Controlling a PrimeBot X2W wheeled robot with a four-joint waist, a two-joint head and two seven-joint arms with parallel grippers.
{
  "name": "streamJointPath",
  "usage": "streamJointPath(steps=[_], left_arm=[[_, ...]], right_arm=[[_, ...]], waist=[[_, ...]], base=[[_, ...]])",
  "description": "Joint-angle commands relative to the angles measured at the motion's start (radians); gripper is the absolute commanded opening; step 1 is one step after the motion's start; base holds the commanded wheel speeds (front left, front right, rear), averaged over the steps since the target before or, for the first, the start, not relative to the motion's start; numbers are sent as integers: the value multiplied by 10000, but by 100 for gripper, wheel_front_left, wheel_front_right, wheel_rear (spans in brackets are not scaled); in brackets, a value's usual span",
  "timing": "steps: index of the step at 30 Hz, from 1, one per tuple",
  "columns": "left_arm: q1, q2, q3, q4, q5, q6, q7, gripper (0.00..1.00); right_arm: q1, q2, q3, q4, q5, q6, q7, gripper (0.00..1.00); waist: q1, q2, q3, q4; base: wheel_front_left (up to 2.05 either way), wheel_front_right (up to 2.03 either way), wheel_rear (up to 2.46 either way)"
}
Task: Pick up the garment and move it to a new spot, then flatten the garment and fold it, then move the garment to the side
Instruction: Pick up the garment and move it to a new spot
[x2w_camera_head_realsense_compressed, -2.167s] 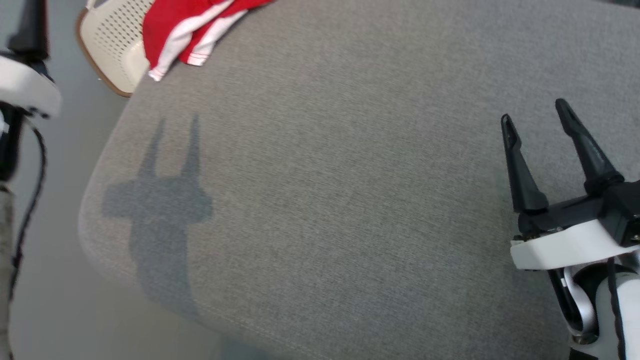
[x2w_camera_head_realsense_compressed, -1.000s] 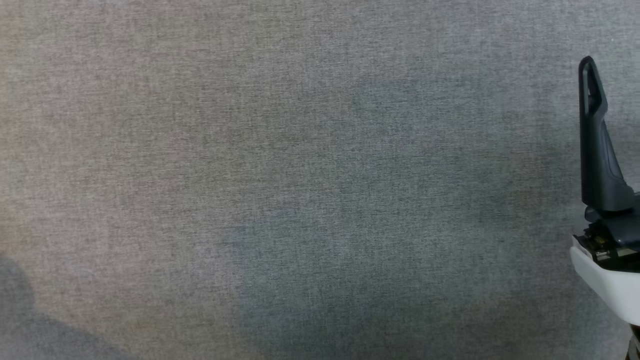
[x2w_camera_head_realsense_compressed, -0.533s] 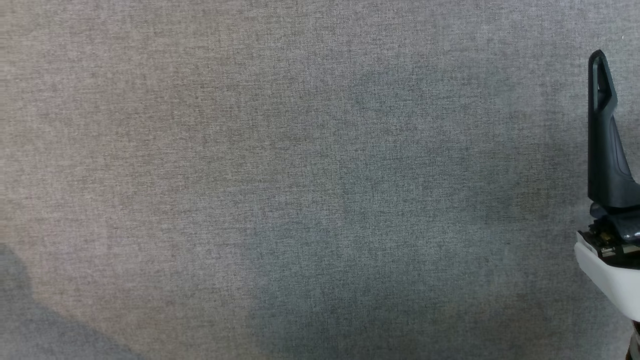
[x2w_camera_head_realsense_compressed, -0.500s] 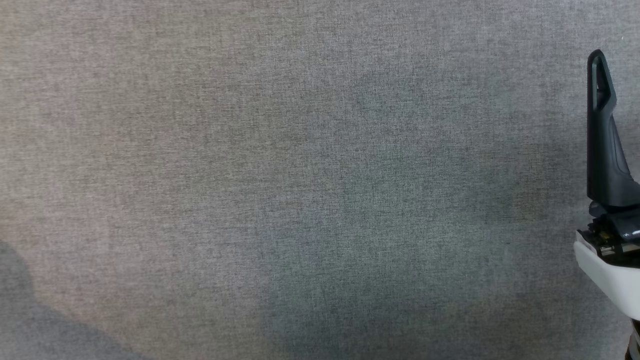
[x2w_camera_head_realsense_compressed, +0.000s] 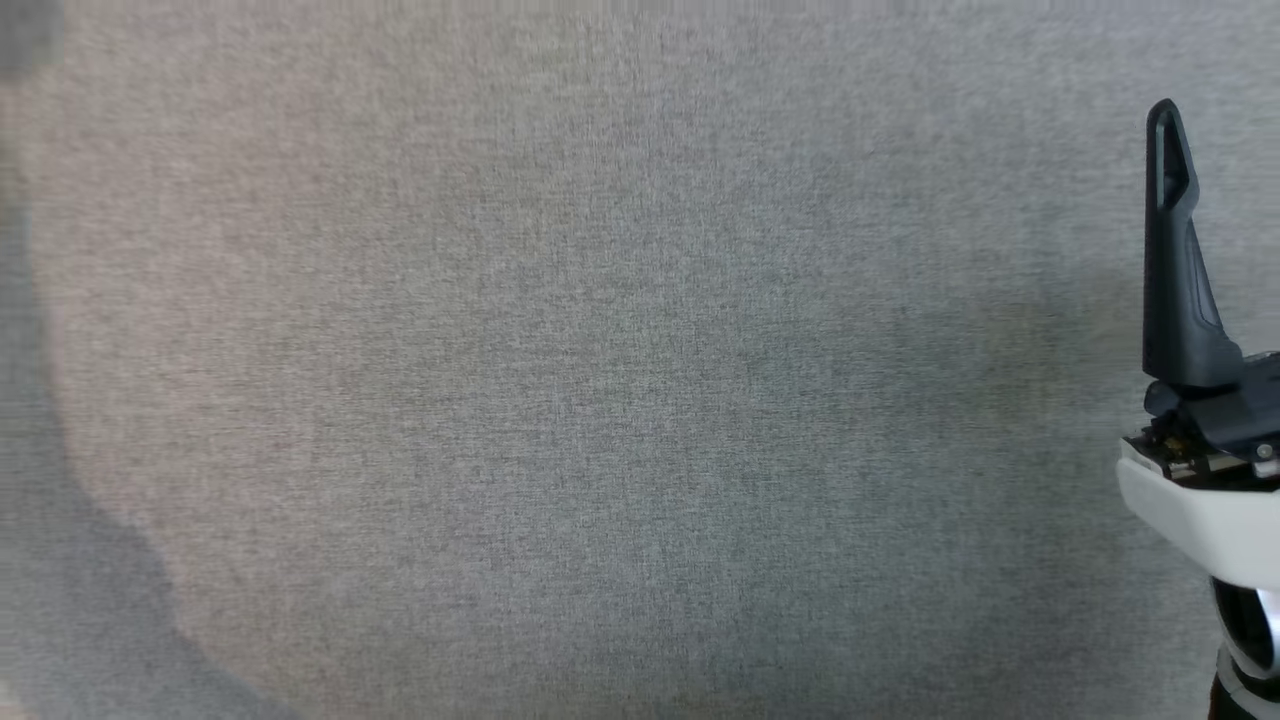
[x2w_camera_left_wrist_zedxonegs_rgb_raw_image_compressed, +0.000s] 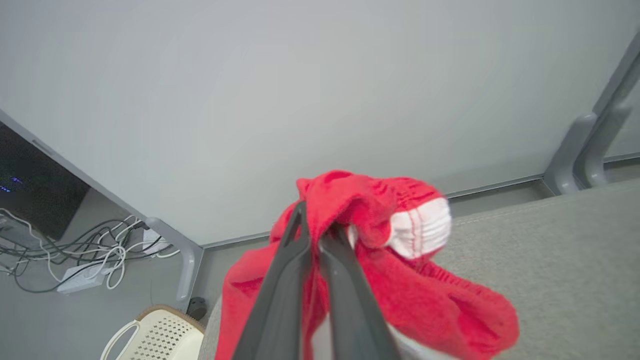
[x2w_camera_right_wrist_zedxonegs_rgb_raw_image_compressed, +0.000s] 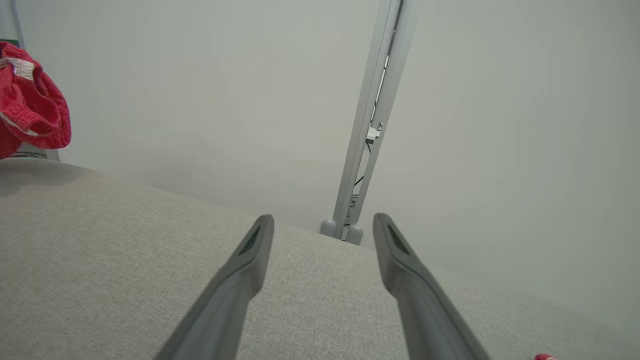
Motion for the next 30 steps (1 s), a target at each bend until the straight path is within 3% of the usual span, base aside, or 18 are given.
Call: streamJointPath(steps=[1, 10, 20, 25, 30], left_arm=[[-19, -63, -340, -480, -209, 1, 42, 0], [947, -194, -1846, -2942, -1320, 1, 194, 0], [2856, -654, -3296, -5215, -1239, 8, 129, 0], [4061, -1343, -4016, -5960, -1101, 315, -236, 0], [4893, -2282, -4433, -5649, -1192, 532, -781, 0]], right_arm=[[-34, 25, -97, 205, 116, -1, -158, 100], [348, 263, -400, 1240, 487, -1, -712, 100], [1141, 309, -846, 1997, 1197, -1, -1221, 100], [1576, 310, -988, 2279, 1619, -1, -1425, 100], [1749, 310, -951, 2466, 1899, -1, -1604, 100]], waist=[[0, 0, -684, 73], [0, 0, -2604, -78], [0, 0, -4286, -777], [0, 0, -4577, -1232], [0, 0, -4536, -1627]], base=[[0, 0, 0], [0, 0, 0], [0, 0, 0], [0, 0, 0], [0, 0, 0]])
